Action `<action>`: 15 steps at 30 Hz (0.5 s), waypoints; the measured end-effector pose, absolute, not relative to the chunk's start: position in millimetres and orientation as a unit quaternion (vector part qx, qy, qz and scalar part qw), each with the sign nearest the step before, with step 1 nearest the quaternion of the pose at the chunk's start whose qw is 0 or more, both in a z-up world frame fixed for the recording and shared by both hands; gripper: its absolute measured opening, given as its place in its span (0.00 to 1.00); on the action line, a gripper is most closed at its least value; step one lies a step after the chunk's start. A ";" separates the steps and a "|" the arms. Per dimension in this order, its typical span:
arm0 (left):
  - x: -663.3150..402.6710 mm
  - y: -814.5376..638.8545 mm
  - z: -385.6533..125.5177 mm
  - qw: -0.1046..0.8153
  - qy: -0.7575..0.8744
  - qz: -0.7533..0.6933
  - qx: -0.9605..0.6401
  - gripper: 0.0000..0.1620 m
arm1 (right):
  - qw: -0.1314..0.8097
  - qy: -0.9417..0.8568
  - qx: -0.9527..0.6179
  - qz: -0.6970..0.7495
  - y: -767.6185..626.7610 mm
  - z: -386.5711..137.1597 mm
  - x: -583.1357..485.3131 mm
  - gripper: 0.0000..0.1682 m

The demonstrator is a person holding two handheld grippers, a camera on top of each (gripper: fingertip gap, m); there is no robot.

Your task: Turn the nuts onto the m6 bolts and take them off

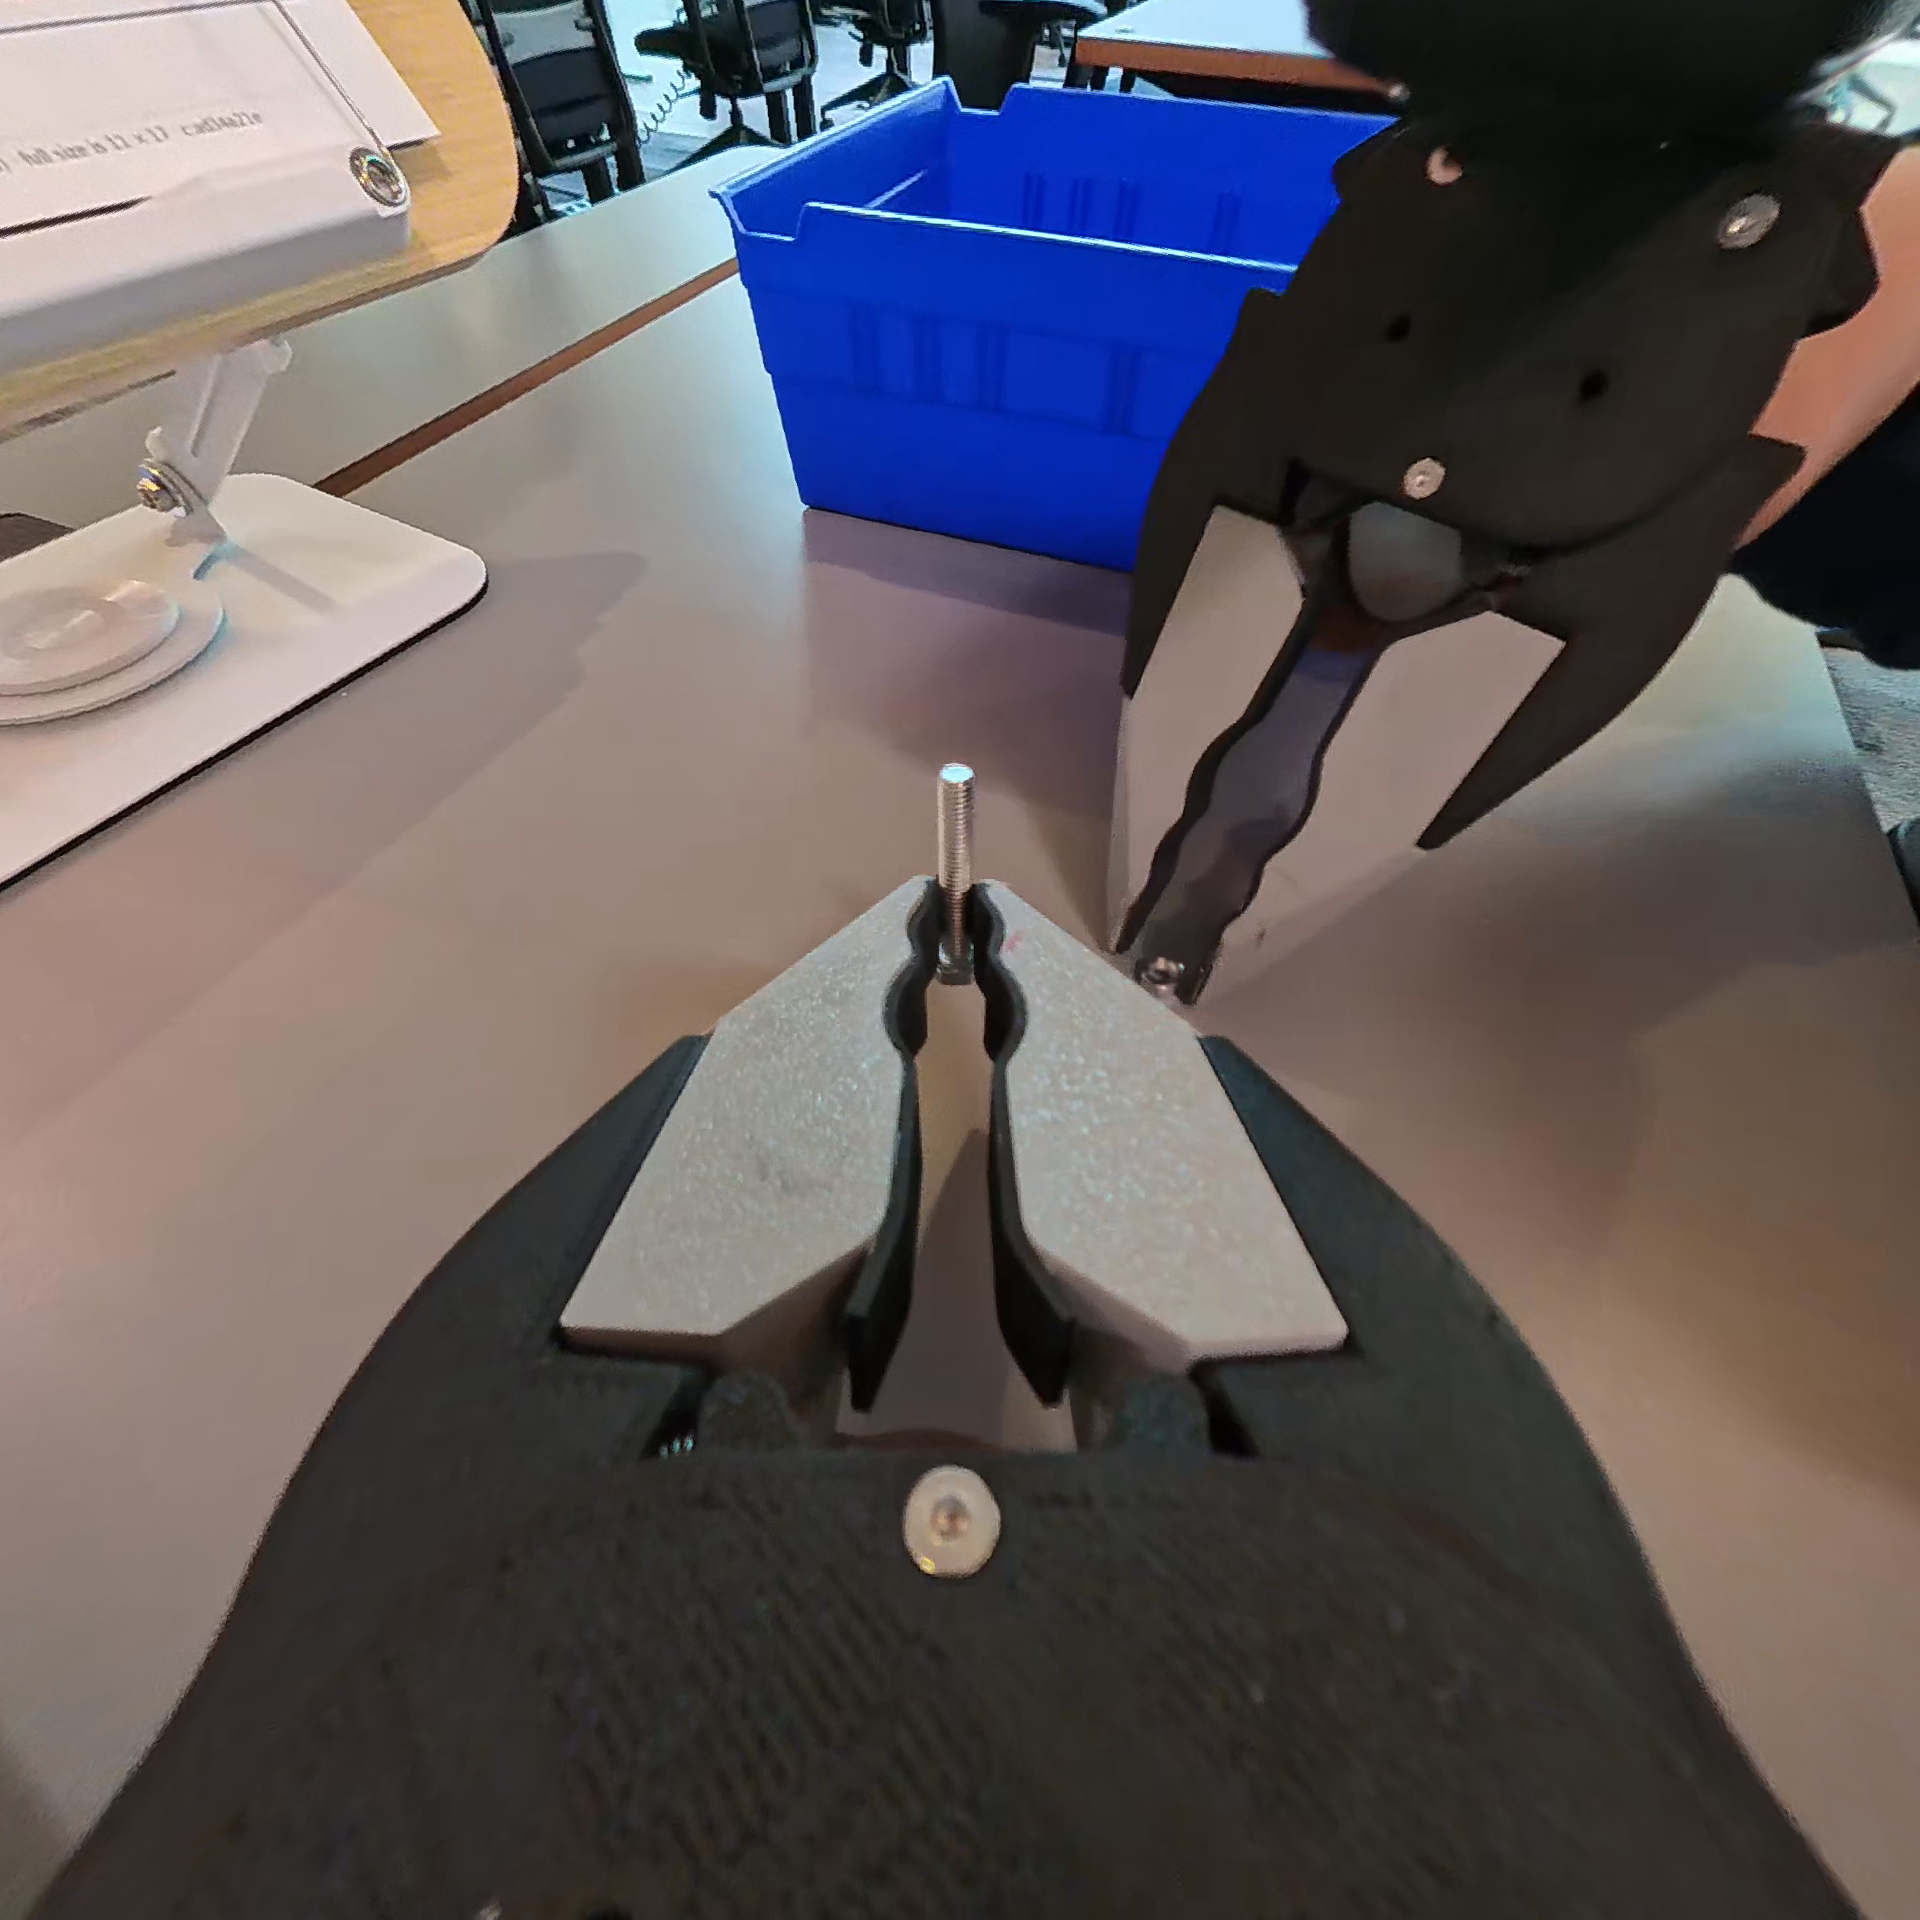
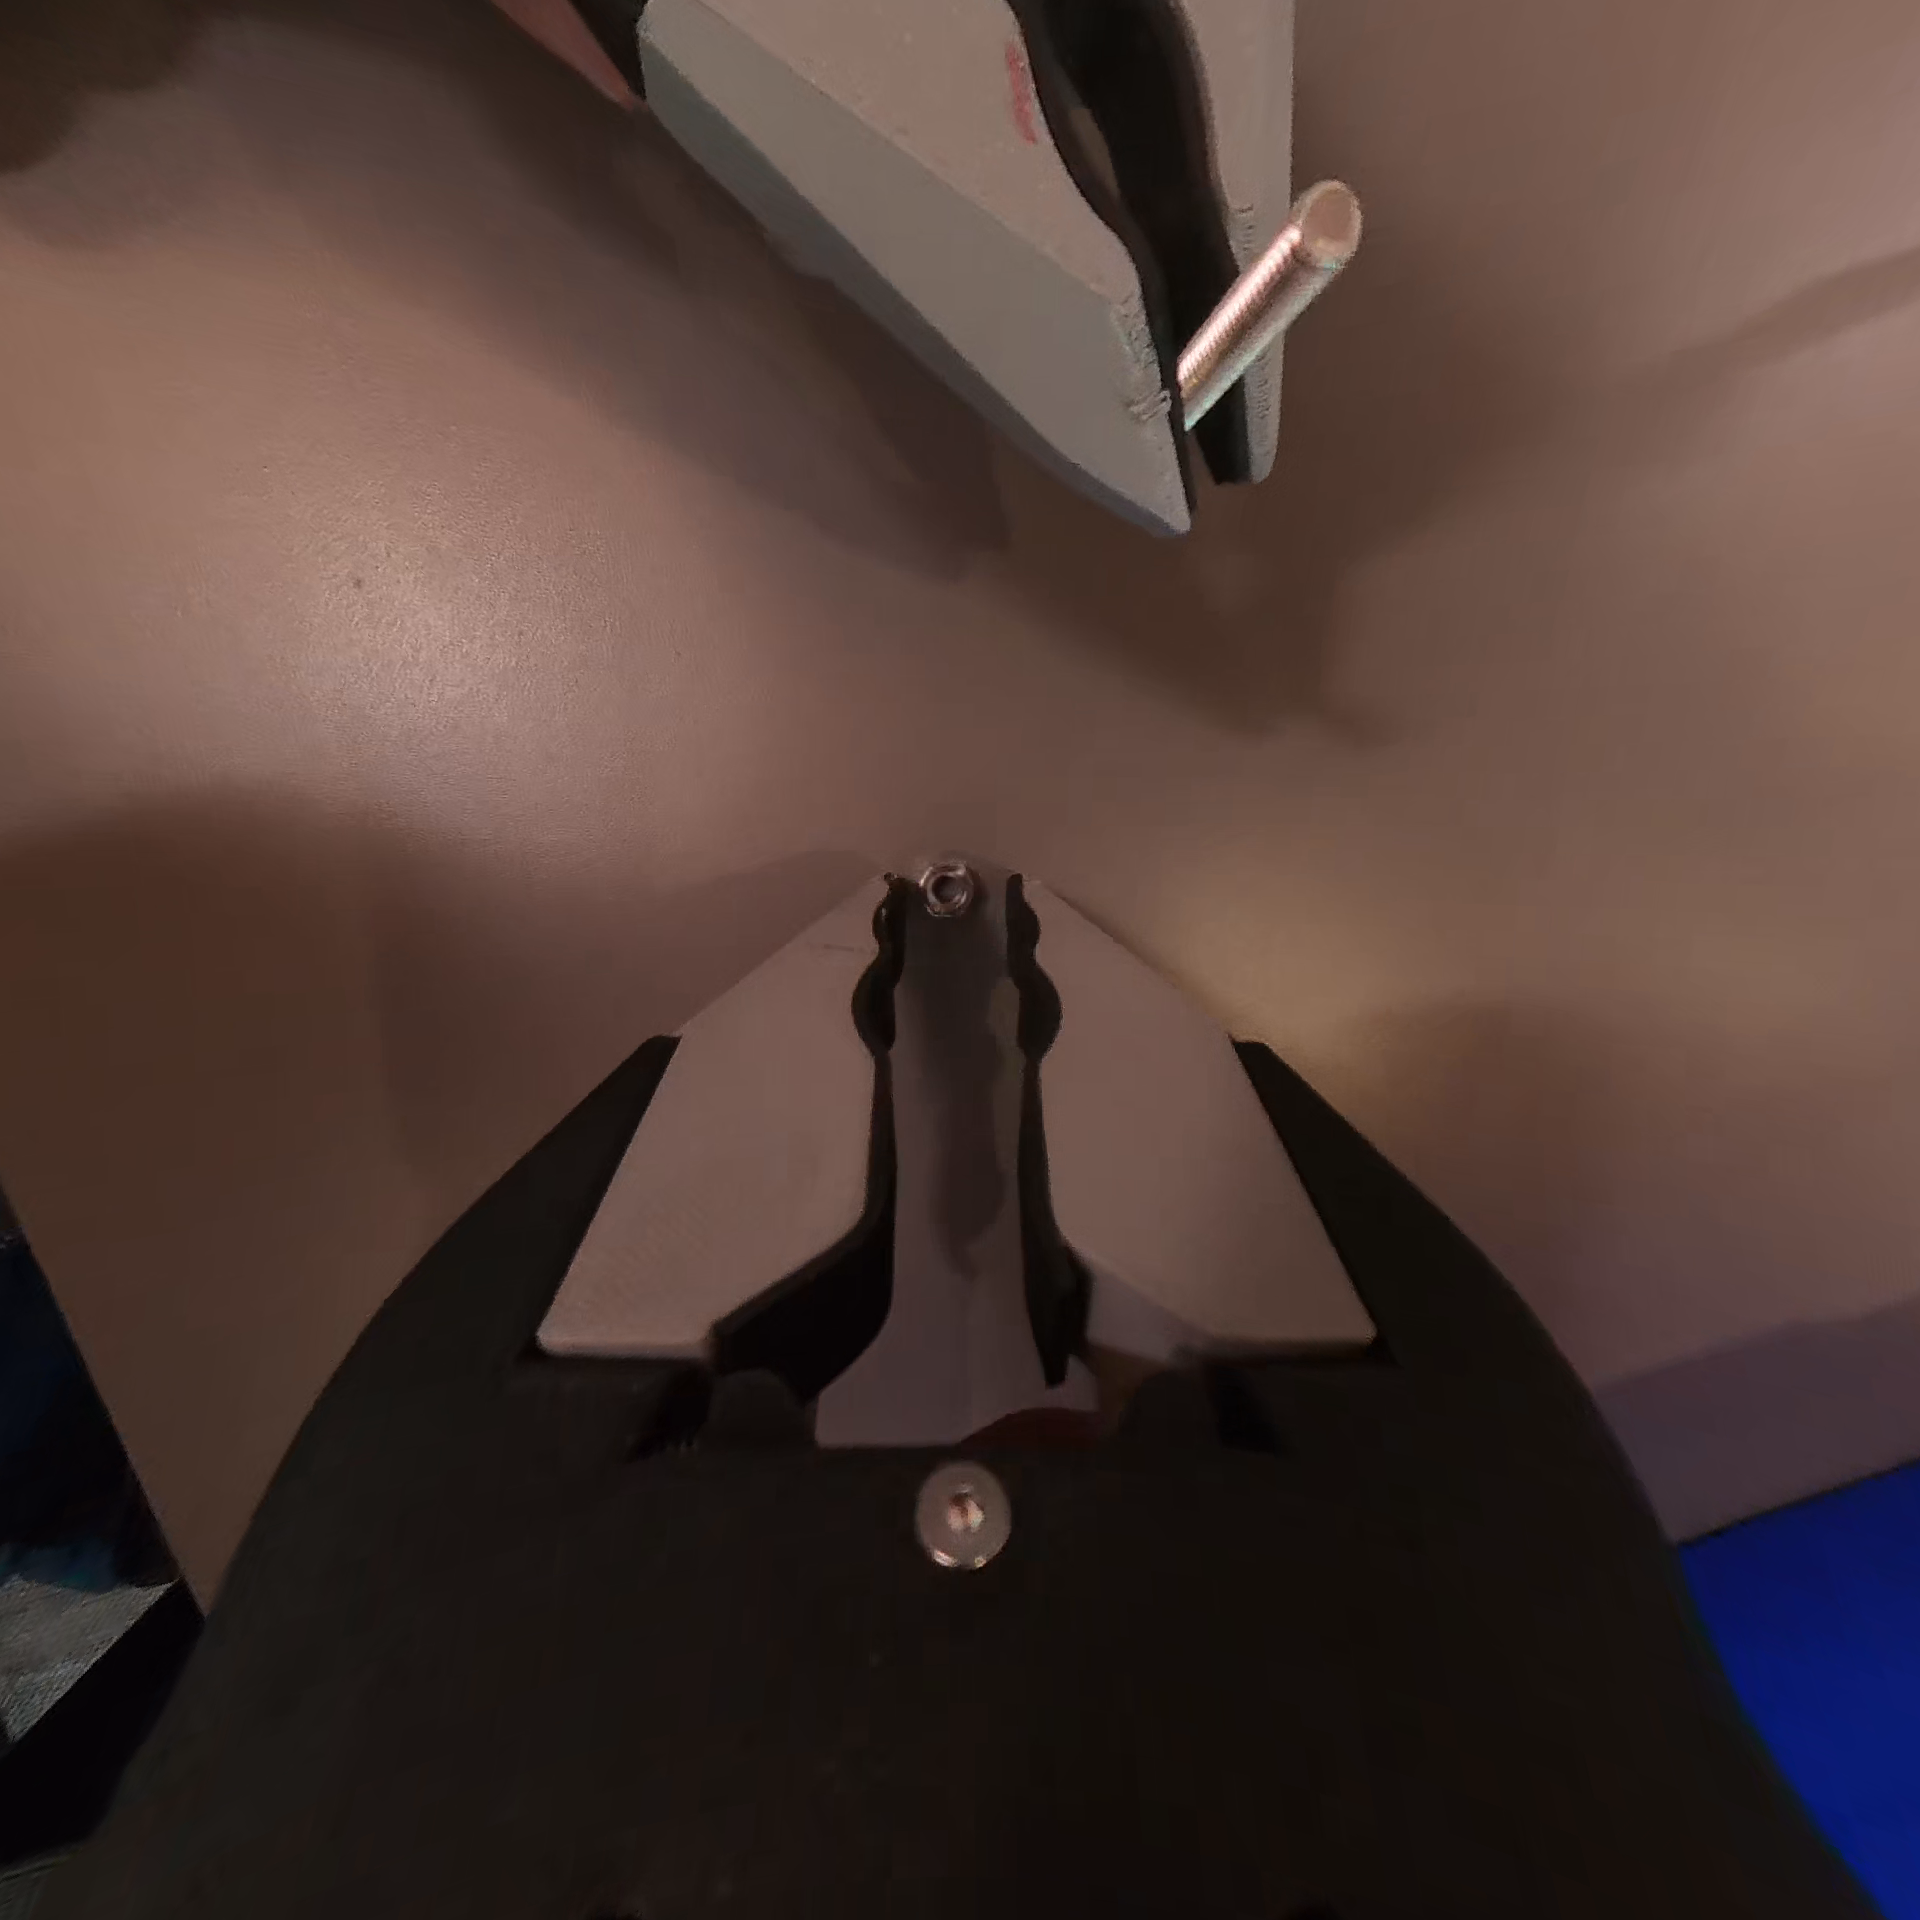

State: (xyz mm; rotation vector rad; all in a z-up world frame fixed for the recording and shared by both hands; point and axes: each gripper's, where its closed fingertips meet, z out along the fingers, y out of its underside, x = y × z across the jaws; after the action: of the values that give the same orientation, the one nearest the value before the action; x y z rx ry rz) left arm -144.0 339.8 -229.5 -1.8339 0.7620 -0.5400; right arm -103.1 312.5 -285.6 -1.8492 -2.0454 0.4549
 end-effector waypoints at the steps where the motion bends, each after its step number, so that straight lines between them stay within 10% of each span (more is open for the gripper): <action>1: -144.3 339.9 -229.1 0.516 0.316 -0.227 -0.763 0.02 | 0.182 -0.718 -0.651 0.166 313.6 -282.6 -102.7 0.10; 15: -142.9 339.0 -225.7 0.522 0.315 -0.238 -0.756 0.02 | 0.232 -0.685 -0.660 0.204 307.8 -278.7 -101.4 0.10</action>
State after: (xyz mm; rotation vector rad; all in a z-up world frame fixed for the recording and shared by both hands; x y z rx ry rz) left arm -142.9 339.0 -225.7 -1.8119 0.7538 -0.5700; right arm -101.4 307.8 -278.7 -1.8132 -1.8817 0.5614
